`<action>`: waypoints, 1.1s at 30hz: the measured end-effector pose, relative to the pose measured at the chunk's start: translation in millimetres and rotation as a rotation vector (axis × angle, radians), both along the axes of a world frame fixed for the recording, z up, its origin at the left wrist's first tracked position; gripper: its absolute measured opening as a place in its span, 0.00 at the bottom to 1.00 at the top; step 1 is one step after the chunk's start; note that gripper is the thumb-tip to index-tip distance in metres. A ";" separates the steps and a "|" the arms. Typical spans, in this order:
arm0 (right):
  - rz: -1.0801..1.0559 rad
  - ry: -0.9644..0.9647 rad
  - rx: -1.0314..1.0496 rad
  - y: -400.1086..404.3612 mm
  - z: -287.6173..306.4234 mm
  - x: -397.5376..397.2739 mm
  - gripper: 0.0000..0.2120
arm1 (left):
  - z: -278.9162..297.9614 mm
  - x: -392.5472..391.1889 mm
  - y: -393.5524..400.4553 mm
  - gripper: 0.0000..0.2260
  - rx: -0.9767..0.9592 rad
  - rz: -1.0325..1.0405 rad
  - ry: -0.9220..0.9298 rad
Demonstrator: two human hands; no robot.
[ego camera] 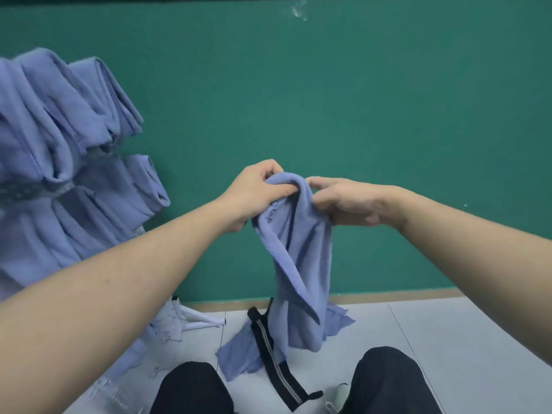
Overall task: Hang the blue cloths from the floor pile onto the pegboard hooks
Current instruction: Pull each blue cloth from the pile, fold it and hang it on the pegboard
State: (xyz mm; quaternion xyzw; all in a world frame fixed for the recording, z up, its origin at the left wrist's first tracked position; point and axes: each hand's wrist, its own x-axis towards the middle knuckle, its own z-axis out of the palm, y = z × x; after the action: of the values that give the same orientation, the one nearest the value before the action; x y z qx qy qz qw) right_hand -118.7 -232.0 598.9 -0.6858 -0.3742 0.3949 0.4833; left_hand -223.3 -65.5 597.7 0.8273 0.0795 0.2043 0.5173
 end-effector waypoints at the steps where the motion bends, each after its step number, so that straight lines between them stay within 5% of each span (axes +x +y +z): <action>1: 0.045 0.023 -0.011 0.4 3.6 -3.9 0.26 | 1.7 -1.2 -0.9 0.12 -0.001 -0.002 0.005; 6: -0.006 -0.065 -0.042 -4.8 16.3 -14.6 0.10 | 2.2 -19.5 10.8 0.11 0.120 -0.116 0.195; 10: -0.128 -0.126 0.055 -9.8 15.9 -13.7 0.08 | -14.9 -36.0 25.5 0.12 0.077 -0.168 0.337; 17: -0.246 -0.083 0.076 -19.2 14.2 -10.2 0.15 | -29.6 -41.0 30.9 0.04 -0.279 -0.119 0.108; 20: -0.147 -0.013 0.012 -21.1 11.8 -14.1 0.17 | -20.7 -35.3 21.8 0.05 -0.194 -0.058 0.010; 24: -0.079 0.100 -0.023 -12.3 8.4 -19.2 0.06 | -6.1 -30.7 -0.5 0.05 -0.114 -0.121 -0.012; 27: -0.174 0.120 0.019 -3.8 7.8 -24.8 0.11 | -0.9 -30.1 -5.3 0.05 -0.062 -0.116 0.005; 31: -0.180 0.035 0.061 -2.2 11.2 -28.9 0.03 | -0.6 -33.9 -0.8 0.04 -0.067 -0.082 -0.007; 33: -0.247 -0.030 0.099 -1.8 13.2 -28.0 0.09 | -3.0 -37.1 2.4 0.03 -0.043 -0.098 0.018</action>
State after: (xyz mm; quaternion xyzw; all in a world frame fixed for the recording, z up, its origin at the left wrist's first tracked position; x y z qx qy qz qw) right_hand -146.7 -233.8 612.2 -0.7077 -0.3131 0.3031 0.5561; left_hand -260.4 -63.1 594.7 0.8207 0.0481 0.1696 0.5435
